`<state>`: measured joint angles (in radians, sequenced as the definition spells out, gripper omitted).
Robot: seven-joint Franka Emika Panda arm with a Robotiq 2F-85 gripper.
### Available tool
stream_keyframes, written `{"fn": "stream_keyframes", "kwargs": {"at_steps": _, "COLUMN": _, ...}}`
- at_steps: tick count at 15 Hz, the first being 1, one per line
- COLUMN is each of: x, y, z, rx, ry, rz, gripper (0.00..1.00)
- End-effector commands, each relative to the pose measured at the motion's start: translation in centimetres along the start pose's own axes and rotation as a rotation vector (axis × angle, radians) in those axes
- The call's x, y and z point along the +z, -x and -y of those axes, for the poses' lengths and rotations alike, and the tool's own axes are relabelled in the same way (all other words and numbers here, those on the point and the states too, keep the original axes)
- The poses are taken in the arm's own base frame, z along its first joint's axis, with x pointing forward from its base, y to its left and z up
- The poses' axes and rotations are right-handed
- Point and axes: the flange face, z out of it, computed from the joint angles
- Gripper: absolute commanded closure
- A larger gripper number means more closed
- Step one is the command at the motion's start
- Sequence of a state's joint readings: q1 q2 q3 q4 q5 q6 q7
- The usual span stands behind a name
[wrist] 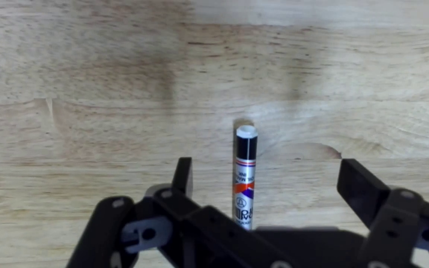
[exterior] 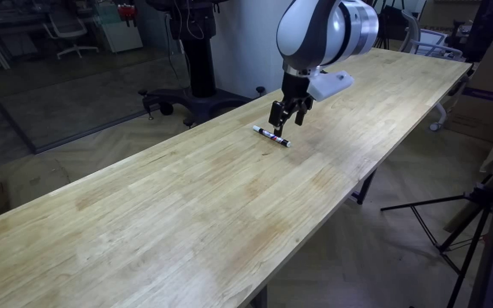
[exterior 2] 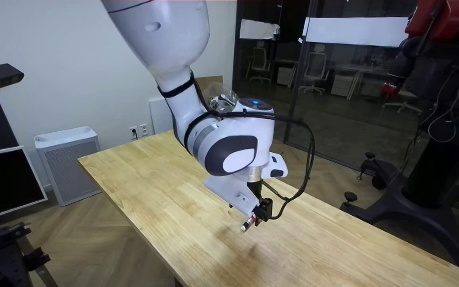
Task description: Move the marker to the left
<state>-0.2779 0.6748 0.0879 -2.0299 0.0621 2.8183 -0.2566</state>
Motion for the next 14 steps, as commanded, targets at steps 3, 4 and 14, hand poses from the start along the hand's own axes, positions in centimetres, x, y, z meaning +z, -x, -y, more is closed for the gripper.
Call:
{"fn": "stream_keyframes", "kwargs": {"at_steps": 3, "x": -0.2, "y": -0.5, "z": -2.1, "rx": -0.021, "ry": -0.048, "rz": 0.011, "gripper": 0.00}}
{"fn": "stream_keyframes", "kwargs": {"at_steps": 4, "x": -0.1, "y": -0.7, "z": -2.3, "rx": -0.026, "ry": -0.055, "rz": 0.024, "gripper": 0.00}}
{"fn": "stream_keyframes", "kwargs": {"at_steps": 14, "x": 0.9, "y": -1.6, "z": -1.8, "rx": -0.034, "ry": 0.000, "rz": 0.076, "gripper": 0.00}}
